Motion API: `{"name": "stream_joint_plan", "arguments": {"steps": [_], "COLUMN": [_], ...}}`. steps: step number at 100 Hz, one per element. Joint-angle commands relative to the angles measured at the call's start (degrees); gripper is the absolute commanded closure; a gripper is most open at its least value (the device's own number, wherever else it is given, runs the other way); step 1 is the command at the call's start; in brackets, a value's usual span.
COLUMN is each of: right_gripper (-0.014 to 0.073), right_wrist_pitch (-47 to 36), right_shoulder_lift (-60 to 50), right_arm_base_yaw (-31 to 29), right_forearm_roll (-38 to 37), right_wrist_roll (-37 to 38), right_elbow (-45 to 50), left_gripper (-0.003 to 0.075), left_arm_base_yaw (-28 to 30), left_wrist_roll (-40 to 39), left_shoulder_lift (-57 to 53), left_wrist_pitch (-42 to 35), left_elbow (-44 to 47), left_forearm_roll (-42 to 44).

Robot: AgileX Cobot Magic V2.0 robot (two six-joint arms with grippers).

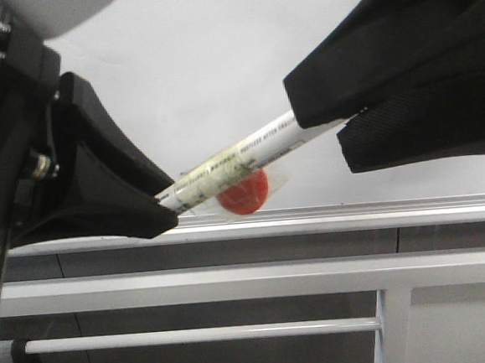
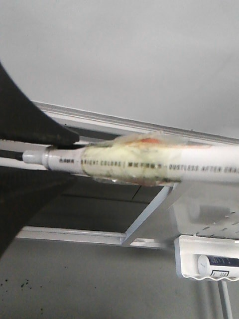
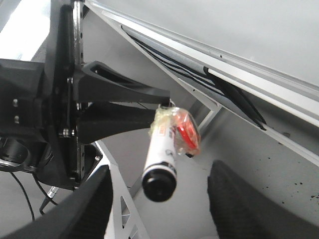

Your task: Write number 1 on whiteboard

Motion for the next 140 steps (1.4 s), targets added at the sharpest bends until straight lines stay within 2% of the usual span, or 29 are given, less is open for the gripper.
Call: {"name": "stream_joint_plan", "arguments": {"steps": [1,20,74,85,99,110,119,134,140], "right_gripper": [0.0209,0.0209,0.022,0.0351,0.0666,0.0657,0.0657,0.0657,0.0657], "right_wrist_pitch": [0.7,0.57,0.91,1.4,1.64,1.53,1.53,1.75,2.71], "right_shoulder_lift": [-0.36,-0.36,-0.36,-0.36,-0.36,-0.36,-0.36,-0.36,-0.36], "right_arm_base_yaw": [0.08,0.08,0.08,0.08,0.08,0.08,0.08,0.08,0.08], "right_forearm_roll": [3.02,3.02,3.02,3.02,3.11,3.11,3.11,3.11,3.11], "right_wrist_roll": [-0.76,-0.76,-0.76,-0.76,-0.76,-0.76,-0.76,-1.79,-4.51], "right_elbow": [-1.8,-1.8,-1.8,-1.8,-1.8,-1.8,-1.8,-1.8,-1.8], "left_gripper": [0.0741,0.0741,0.0741,0.0741,0.074,0.0732,0.0646,0.0353,0.0281], "left_arm_base_yaw": [-1.1,-3.29,-3.28,-3.28,-3.28,-3.28,-3.28,-3.28,-3.28], "left_wrist_roll": [-0.41,-0.41,-0.51,-0.51,-0.51,-0.51,-0.51,-0.64,-0.91], "left_shoulder_lift": [-0.89,-0.89,-0.89,-0.89,-0.89,-0.89,-0.89,-0.89,-0.89], "left_wrist_pitch": [-2.21,-2.19,-2.39,-2.39,-2.44,-2.57,-2.78,-2.66,-2.57], "left_elbow": [-2.0,-2.0,-3.31,-3.31,-3.31,-3.31,-3.31,-3.31,-3.31], "left_forearm_roll": [0.12,0.35,0.12,0.36,0.5,0.5,0.6,0.6,0.46]}}
